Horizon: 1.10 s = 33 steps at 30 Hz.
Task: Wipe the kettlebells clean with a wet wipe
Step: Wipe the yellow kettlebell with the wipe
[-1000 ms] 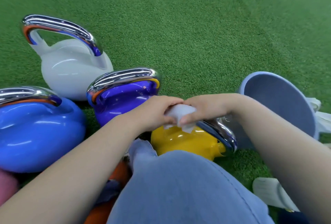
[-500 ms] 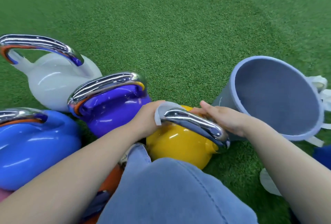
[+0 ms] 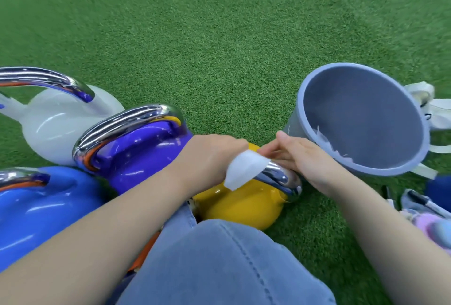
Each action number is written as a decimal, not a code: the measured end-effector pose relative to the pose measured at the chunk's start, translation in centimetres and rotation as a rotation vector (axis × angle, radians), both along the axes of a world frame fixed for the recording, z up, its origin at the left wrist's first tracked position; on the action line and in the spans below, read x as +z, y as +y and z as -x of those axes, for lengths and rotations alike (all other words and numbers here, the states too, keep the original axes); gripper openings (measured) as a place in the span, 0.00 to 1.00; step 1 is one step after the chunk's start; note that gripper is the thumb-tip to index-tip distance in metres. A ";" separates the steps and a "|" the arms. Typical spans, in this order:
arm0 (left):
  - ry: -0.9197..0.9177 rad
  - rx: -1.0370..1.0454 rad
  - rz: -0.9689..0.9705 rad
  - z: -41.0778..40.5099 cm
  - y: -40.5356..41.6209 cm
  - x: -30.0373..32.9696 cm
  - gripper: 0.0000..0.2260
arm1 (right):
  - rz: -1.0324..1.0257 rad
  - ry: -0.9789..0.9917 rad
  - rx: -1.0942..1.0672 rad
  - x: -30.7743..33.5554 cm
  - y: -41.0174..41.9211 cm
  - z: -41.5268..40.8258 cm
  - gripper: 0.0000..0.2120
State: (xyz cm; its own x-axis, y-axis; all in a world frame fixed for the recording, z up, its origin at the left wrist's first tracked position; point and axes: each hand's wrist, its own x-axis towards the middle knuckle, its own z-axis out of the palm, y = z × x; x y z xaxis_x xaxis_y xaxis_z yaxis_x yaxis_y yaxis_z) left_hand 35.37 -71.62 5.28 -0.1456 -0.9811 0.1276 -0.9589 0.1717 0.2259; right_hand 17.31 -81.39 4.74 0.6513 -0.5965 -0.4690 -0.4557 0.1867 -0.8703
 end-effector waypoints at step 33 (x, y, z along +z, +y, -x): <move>0.252 0.217 -0.340 0.7 0.3 1.9 0.15 | 0.404 0.206 0.183 5.9 2.2 -5.8 0.07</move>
State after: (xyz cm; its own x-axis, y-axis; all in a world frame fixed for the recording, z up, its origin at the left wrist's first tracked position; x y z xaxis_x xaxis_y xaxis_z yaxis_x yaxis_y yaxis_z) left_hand 34.70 -71.28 7.18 0.0614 -0.9776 -0.2011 -0.8724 -0.1505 0.4651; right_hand 23.09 -79.19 10.65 0.6802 -0.6420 -0.3538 -0.6201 -0.2465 -0.7448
